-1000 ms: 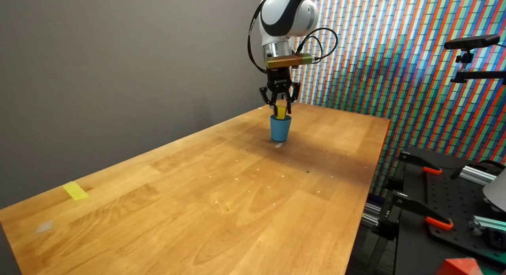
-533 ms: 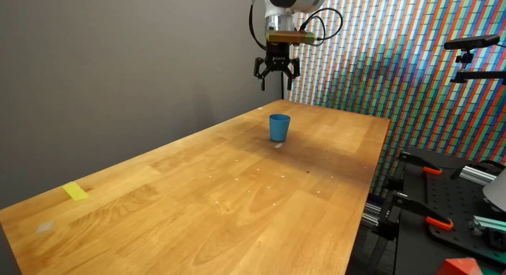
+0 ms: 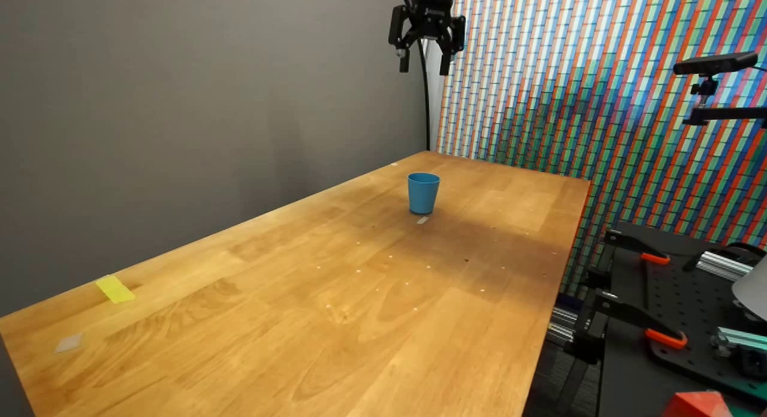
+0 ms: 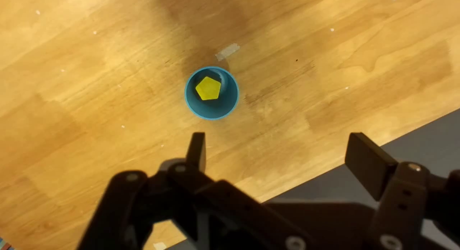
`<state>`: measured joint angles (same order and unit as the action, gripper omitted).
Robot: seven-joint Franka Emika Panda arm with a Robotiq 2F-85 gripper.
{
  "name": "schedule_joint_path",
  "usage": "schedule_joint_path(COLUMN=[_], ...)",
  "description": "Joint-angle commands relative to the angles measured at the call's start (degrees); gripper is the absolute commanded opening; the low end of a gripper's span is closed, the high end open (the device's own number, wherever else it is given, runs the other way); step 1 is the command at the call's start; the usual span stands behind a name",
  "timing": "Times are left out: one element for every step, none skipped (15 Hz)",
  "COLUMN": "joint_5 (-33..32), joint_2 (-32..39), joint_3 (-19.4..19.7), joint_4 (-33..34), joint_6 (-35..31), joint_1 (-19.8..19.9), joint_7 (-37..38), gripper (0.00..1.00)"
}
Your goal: Place the yellow block inside the blue cup
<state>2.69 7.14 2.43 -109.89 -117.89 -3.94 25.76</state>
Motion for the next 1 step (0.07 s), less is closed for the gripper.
schedule_joint_path(joint_5=[-0.1], joint_2=[0.84], joint_3=[-0.64], joint_4=[0.12], joint_6=[-0.06], joint_1=[0.84], joint_7=[0.06], gripper=[1.0])
